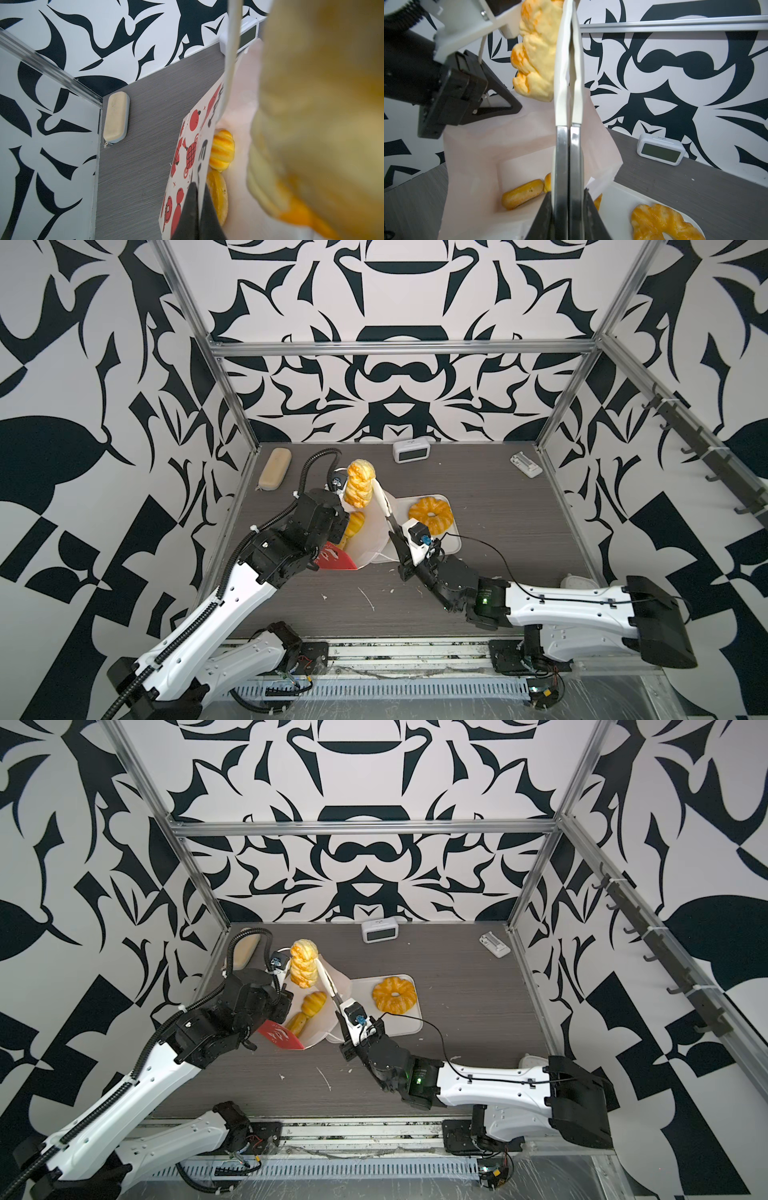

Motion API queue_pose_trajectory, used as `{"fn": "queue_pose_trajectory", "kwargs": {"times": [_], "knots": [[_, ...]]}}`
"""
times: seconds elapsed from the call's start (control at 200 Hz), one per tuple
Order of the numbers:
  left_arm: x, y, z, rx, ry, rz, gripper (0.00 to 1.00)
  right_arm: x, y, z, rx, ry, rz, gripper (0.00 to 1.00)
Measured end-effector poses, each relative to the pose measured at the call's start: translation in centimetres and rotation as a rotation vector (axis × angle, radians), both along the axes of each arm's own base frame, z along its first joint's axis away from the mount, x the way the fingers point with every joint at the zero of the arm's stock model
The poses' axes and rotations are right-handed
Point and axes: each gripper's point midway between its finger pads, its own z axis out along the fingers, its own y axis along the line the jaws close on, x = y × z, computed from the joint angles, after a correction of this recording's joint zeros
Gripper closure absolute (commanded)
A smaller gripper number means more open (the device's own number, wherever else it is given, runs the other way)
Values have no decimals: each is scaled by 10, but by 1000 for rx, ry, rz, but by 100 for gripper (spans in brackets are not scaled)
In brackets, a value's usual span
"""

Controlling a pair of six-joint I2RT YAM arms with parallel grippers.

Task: Take the fake bread out of the paper bag
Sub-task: 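Pull the pale twisted bun up out of the bag with the right tongs, then raise the held bun higher above the tray with the right tongs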

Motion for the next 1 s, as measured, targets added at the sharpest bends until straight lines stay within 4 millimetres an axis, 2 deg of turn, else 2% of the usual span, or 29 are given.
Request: {"fn": "queue_pose_trajectory", "kwargs": {"times": [0.165,0.4,0.585,0.85,1.0], "knots": [[0,0,0,-5,3,1,100,15,5,1,-9,-20,-28,100],[-1,-2,-1,-10,7,-8,100,38,-1,6,25,-43,-69,100],[-1,-2,-2,-9,10,-9,100,51,-10,19,81,-62,-97,100],[-1,-2,-4,-7,13,-9,100,58,-14,39,146,-90,-99,100],[-1,-2,-4,-11,13,-7,100,71,-18,54,195,-113,-117,100]]}}
